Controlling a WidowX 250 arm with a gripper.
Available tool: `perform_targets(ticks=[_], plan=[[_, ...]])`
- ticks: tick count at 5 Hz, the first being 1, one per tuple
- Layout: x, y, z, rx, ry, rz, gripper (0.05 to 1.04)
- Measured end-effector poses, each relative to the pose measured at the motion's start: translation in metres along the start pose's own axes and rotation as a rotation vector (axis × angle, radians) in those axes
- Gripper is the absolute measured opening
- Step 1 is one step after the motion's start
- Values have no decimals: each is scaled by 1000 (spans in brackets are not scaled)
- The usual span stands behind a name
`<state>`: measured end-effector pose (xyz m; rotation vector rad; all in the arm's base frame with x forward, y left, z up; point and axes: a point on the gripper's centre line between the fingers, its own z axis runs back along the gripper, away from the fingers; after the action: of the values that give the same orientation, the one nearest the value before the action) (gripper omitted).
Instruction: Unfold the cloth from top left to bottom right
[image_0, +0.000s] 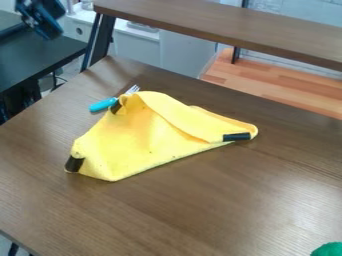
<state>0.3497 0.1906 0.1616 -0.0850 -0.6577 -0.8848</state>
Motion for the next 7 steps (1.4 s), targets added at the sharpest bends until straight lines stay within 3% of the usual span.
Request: perform_targets(ticks=[1, 2, 3, 4, 5, 7], plan=[[-3, -5, -30, -50, -42, -8, 1001], [-9, -11, -54, -31, 41, -65, 1001], [-7, -22, -85, -78, 11, -105, 1001], [-7, -21, -95, -56, 10, -140, 1001], [-5, -24, -114, -64, 4, -185, 1001], [-14, -23, -129, -59, 23, -204, 1001]])
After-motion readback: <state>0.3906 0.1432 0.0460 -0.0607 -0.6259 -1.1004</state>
